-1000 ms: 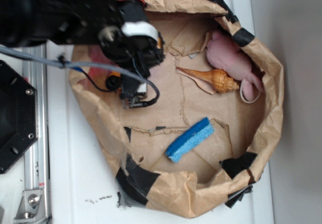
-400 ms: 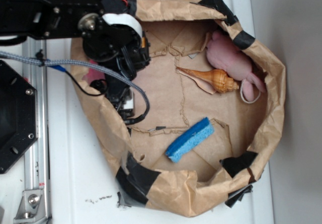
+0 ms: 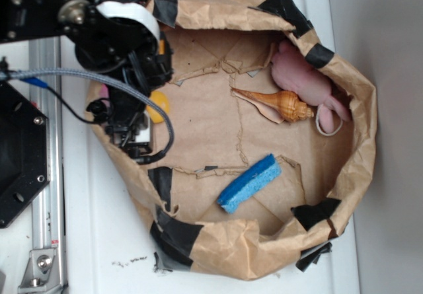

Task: Grab the yellow duck.

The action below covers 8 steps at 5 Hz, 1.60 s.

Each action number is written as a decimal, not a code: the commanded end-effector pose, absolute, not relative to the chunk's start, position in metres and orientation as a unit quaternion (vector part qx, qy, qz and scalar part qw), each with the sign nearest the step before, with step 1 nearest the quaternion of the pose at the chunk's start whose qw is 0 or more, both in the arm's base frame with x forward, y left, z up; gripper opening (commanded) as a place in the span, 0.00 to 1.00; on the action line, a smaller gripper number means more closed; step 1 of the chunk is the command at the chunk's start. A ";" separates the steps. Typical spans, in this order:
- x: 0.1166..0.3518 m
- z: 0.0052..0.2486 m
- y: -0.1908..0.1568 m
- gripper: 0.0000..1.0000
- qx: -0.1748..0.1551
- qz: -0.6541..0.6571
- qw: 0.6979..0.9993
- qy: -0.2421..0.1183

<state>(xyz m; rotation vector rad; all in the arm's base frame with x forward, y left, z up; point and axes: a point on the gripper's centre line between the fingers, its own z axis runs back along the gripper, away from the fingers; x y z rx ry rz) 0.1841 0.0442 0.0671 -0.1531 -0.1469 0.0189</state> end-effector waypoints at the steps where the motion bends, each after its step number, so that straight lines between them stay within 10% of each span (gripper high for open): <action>1: 0.189 0.055 0.046 1.00 -0.069 0.025 0.995 -0.060; 5: 0.200 0.030 0.042 1.00 -0.040 0.023 0.998 -0.030; 6: 0.200 0.022 0.040 0.00 -0.032 0.022 0.999 -0.027; 8: 0.204 0.019 0.045 0.00 -0.034 0.034 0.998 -0.029</action>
